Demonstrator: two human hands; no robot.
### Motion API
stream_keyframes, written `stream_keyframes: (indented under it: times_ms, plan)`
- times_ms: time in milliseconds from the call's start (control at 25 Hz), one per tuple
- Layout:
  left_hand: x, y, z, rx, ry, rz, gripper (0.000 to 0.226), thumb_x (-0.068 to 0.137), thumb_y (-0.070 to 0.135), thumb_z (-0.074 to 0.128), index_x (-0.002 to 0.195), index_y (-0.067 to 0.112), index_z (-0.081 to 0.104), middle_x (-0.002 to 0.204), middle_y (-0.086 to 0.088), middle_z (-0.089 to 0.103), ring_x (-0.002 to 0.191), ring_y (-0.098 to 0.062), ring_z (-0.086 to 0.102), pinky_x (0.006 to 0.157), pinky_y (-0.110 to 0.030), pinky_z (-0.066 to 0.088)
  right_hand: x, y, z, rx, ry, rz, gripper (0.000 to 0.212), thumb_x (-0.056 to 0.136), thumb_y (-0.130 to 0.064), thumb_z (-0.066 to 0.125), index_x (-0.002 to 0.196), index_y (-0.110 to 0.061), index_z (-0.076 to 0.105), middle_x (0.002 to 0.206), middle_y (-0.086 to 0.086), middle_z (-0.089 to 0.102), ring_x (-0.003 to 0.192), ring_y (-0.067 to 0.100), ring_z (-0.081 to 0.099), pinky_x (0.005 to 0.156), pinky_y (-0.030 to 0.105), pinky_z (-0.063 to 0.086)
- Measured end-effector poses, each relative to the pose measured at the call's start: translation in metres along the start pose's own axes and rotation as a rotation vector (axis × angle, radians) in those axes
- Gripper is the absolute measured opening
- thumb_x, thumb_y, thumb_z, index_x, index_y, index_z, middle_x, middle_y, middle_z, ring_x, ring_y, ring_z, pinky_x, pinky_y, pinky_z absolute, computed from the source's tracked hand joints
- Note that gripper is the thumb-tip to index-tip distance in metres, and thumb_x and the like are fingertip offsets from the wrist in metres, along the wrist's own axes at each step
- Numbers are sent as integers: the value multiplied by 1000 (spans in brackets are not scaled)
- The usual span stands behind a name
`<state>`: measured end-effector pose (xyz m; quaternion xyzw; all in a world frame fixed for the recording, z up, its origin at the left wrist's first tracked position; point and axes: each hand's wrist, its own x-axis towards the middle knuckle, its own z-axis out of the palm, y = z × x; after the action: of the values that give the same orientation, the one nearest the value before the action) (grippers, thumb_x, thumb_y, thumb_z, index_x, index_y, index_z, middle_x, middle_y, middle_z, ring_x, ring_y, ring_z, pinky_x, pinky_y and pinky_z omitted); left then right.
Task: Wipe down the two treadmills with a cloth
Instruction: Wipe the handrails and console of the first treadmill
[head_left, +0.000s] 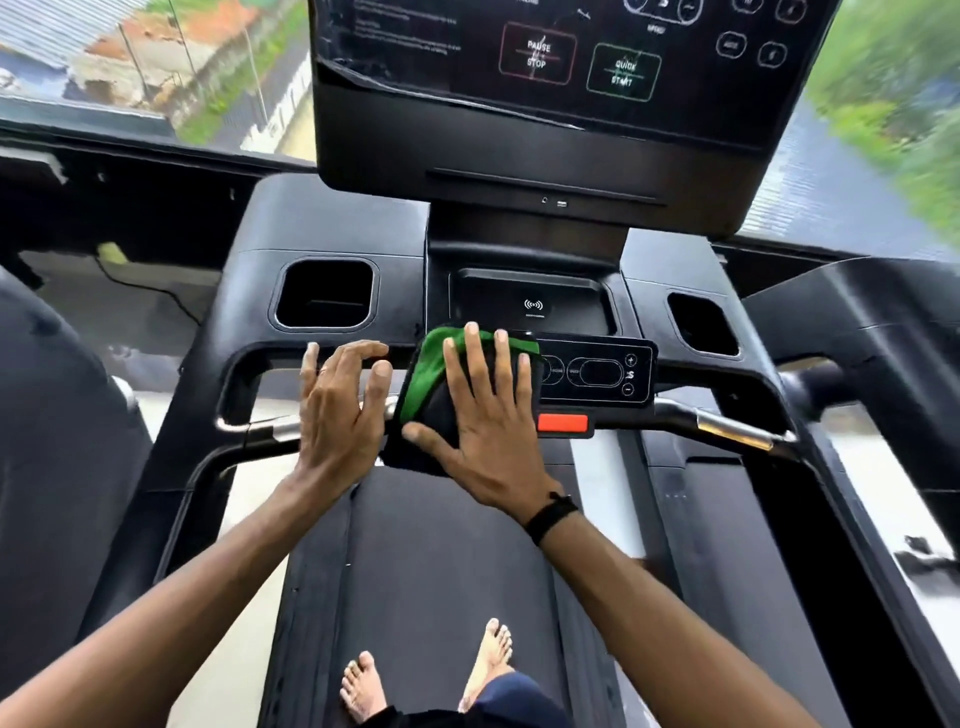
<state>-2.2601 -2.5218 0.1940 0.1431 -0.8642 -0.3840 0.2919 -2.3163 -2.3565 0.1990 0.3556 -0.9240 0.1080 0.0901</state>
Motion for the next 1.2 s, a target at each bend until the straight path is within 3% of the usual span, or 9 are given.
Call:
stream_keyframes:
  times_ms: [240,400,680,1200]
  plan:
    - [5,11,13,21,3,-17,46,100,37,29,115,9,63,118,-2,67,115,-19,59,122,-47,13,34,24,-7,-8,201,160,80,96,-66,39,159,-19,21,167,7,8,154,30,2,123,54,6]
    - [6,18,27,32,-22,-17,47,100,39,29,116,10,62,120,-2,66,117,-18,58,122,-45,12,32,43,-8,-22,247,224,74,99,-63,31,157,-19,26,166,10,13,154,32,8,123,54,8]
    - [4,30,46,68,-32,-28,46,99,39,30,114,10,62,118,-3,66,114,-20,59,122,-47,11,22,91,-18,-21,255,342,75,99,-65,19,158,-18,23,166,11,12,154,32,8,123,55,7]
    - [5,46,58,105,-23,-3,45,99,39,29,111,13,64,116,0,66,112,-18,59,122,-49,11,2,162,-28,95,255,329,74,98,-64,29,159,-22,19,167,7,6,154,28,6,124,51,10]
